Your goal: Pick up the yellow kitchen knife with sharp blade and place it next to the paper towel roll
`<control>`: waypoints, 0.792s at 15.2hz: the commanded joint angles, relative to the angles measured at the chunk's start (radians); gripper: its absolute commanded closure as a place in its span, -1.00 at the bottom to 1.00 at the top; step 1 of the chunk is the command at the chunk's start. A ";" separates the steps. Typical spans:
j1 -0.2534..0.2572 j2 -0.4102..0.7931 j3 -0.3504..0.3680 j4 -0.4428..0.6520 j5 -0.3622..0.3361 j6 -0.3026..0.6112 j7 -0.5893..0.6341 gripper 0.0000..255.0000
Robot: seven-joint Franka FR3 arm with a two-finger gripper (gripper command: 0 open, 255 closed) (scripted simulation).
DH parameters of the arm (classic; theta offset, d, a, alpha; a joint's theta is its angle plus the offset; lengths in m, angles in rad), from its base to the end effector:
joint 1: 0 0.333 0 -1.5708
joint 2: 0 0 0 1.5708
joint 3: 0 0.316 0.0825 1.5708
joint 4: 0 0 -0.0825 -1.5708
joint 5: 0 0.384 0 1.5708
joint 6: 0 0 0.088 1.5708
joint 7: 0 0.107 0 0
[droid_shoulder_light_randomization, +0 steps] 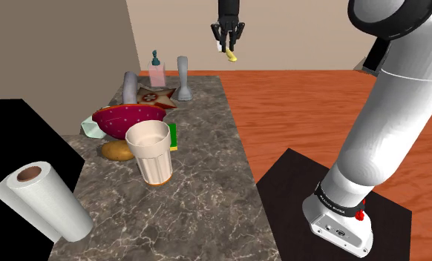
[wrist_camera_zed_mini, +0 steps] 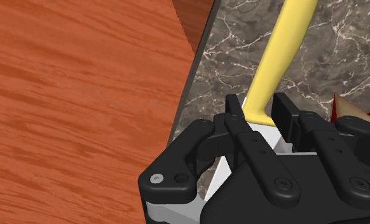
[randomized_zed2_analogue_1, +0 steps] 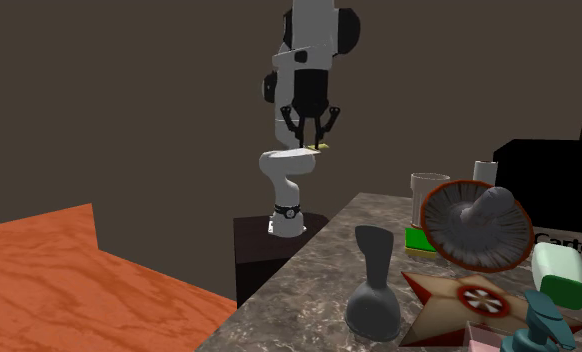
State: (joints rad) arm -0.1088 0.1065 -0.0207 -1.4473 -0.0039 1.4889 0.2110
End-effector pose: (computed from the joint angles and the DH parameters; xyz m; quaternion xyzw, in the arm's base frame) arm 0.5742 -0.0745 0.6150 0.9850 -0.1694 -0.0323 0.0044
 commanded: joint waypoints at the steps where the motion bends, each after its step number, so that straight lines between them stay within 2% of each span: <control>1: 0.001 0.010 0.001 0.038 0.000 -0.028 0.001 1.00; 6: 0.059 -0.082 0.050 -0.080 0.004 -0.003 0.109 1.00; 12: 0.126 -0.157 0.117 -0.170 0.019 0.013 0.244 1.00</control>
State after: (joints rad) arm 0.0076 -0.0301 0.0862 -1.5874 0.0115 1.4926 0.4331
